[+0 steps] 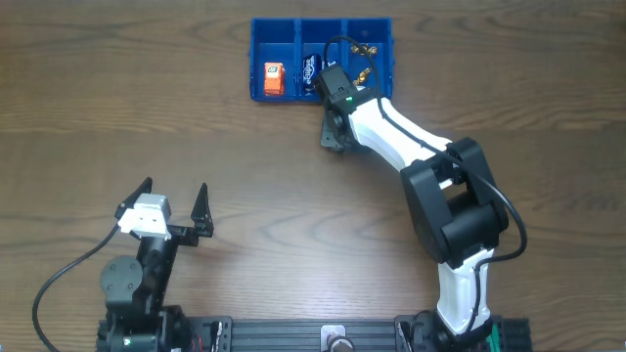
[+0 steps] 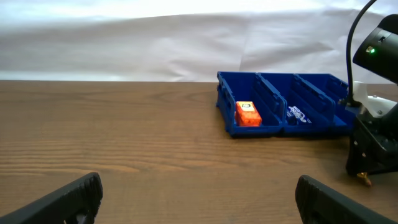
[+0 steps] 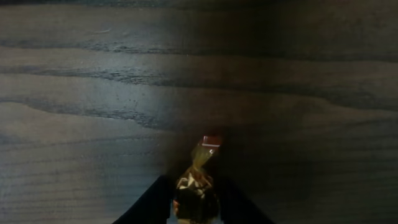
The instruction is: Sort Candies Into Trays
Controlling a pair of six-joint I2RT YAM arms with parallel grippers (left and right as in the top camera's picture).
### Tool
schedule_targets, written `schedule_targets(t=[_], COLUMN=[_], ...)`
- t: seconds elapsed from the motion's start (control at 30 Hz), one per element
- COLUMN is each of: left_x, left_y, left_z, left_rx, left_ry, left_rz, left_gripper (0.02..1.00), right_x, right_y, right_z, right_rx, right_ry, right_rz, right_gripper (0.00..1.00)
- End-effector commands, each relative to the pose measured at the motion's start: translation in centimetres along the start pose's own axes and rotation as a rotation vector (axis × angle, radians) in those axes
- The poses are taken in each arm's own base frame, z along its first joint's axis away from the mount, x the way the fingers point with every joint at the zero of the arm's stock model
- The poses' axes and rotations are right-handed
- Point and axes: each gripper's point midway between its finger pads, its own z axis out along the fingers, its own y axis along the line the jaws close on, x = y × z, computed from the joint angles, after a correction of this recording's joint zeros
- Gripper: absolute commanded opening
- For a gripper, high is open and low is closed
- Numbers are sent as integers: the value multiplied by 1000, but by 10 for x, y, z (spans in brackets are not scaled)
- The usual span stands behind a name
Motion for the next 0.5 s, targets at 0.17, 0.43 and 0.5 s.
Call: schedule_targets(t=[0.17, 0.43, 0.5], left_x=[16, 16, 16], left_y=[0, 0, 0], left_z=[1, 1, 1], left_rx=[10, 10, 9], left_ry=[45, 45, 45], left_rz=[5, 5, 5], left_gripper=[996, 998, 998], right_x=[2, 1, -4], right_y=[-8, -8, -7], right_z=[7, 3, -6], right_rx=[29, 24, 13], right_ry=[10, 2, -20], right_rz=[10, 14, 17], right_gripper=[202, 106, 106])
